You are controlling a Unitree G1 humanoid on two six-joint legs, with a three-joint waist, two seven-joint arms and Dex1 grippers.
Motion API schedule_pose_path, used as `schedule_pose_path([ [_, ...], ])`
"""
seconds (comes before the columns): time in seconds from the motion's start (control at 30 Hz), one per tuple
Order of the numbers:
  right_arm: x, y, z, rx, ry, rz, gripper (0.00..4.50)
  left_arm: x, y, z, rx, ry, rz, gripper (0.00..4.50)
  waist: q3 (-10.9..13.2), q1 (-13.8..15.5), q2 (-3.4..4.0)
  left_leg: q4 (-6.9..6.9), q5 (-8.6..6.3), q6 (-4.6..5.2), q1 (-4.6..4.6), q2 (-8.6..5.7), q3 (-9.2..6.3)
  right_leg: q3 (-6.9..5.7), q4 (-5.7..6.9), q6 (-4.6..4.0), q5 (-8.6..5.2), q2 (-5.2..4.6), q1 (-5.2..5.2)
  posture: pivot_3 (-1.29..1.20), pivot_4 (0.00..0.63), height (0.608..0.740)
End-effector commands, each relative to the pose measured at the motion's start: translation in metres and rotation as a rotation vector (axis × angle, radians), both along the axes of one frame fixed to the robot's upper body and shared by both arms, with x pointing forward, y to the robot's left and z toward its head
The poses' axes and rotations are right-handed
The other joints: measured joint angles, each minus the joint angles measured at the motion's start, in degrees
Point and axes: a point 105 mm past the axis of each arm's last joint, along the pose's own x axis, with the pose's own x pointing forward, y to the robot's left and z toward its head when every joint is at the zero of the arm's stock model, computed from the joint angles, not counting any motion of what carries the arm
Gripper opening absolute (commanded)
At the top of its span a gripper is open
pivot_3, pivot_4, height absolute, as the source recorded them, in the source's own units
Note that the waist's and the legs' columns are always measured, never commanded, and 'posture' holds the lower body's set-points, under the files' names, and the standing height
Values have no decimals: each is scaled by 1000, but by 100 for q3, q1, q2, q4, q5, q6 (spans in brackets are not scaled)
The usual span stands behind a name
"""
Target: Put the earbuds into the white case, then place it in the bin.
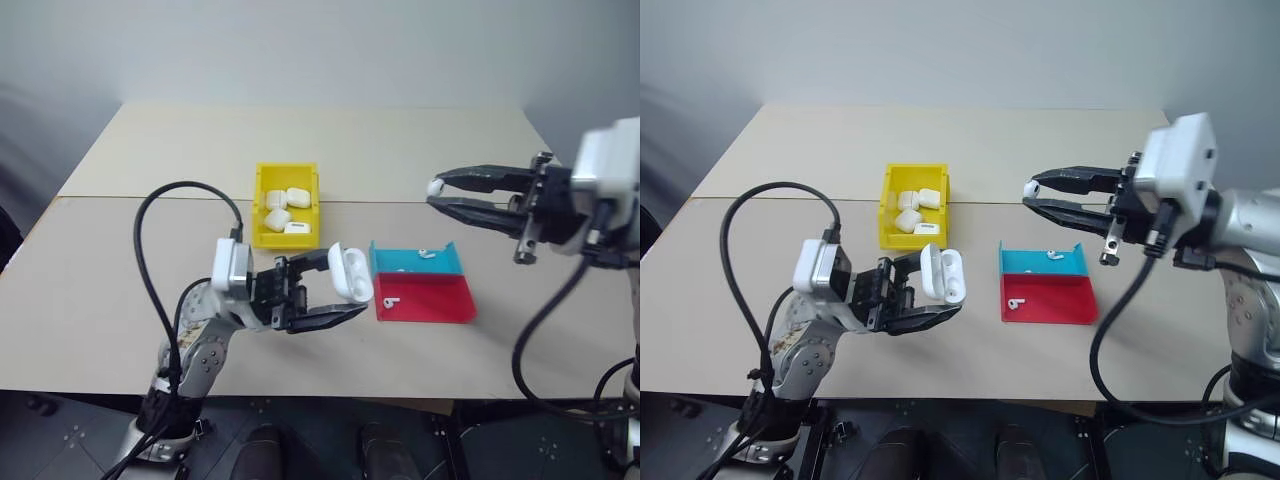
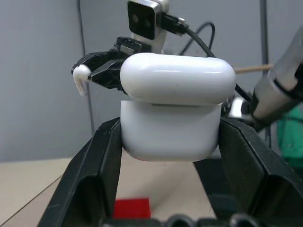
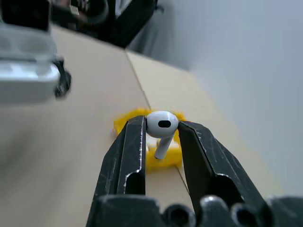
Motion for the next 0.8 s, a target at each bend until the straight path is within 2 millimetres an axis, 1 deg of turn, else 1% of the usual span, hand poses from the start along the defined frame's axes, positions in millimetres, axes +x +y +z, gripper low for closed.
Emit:
schedule_pose_path([
  [0.03, -25, 6, 10, 84, -52, 64, 1281, -2, -5, 3, -11, -5, -57, 2774, 0, -4, 0, 0, 0, 0, 0, 0, 0, 0, 0, 0, 0, 0, 0, 0, 150, 740],
  [0.2, -42, 14, 13, 214, -22, 176, 1281, -1, -7, 5, -26, -8, -77, 2774, 0, -10, 0, 3, 0, 0, 1, 0, -1, 0, 1, 1, 0, 1, 1, 0, 150, 740],
  [0.3, -50, 20, 7, 258, 9, 257, 1281, -2, -8, 6, -44, -13, -98, 2774, -1, -4, -1, 3, 0, 0, 1, 0, -2, 0, -2, 1, -1, 1, 4, 0, 150, 740],
  [0.43, -44, 26, -5, 261, 31, 278, 1281, -2, -9, 6, -61, -17, -120, 2774, -1, -18, -1, 5, 0, 1, 1, -1, -1, 0, -1, 1, -1, 1, 4, 0, 150, 740],
  [0.57, -41, 32, -10, 253, 25, 308, 1281, -1, -9, 3, -56, -18, -125, 2774, -1, -15, -1, 5, 0, 1, 2, -1, -3, 0, -1, 2, -1, 3, 4, 0, 150, 740],
  [0.8, -39, 45, -14, 243, 64, 384, 1281, -1, -10, 3, -58, -31, -129, 2774, -1, -11, -1, 5, 0, 1, 0, -1, -4, 0, -1, 2, -1, 2, 2, 0, 150, 740],
])
